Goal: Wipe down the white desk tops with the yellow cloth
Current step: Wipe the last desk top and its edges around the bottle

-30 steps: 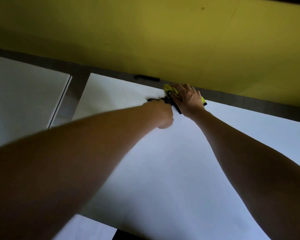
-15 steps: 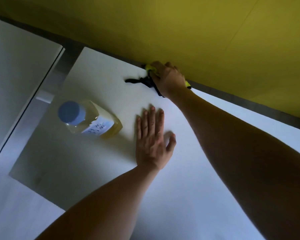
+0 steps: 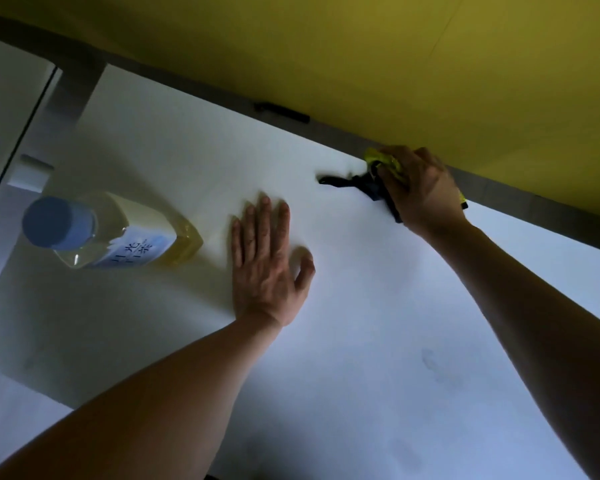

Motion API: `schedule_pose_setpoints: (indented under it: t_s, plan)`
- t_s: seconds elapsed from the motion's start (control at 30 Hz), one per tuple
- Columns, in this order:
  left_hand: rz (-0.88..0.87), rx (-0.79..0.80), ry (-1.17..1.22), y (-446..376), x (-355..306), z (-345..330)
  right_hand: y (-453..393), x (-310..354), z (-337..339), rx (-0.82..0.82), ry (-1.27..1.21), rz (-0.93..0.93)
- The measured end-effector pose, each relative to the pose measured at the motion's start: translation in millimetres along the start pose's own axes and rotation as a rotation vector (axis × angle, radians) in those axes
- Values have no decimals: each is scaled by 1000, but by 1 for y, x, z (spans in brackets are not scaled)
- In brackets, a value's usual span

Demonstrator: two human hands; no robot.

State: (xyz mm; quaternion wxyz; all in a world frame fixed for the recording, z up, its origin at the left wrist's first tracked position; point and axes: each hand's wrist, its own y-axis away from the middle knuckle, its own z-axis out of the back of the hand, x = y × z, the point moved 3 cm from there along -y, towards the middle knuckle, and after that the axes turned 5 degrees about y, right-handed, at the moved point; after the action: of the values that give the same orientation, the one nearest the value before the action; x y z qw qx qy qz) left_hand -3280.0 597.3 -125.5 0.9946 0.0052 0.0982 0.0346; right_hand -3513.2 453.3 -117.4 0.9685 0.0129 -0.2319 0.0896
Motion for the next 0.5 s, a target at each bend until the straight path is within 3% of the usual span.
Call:
schedule_pose_setpoints:
  t_s: [0.3,0.4,0.5]
  plan:
    - [4,-17,-7,0,2,0,-76,123,-63,86,58,36]
    - [3,-30,8,0,2,0,-69,115,-59,71,31,54]
    - [-6,-52,6,0,2,0,-33,64,-37,-26,50,14]
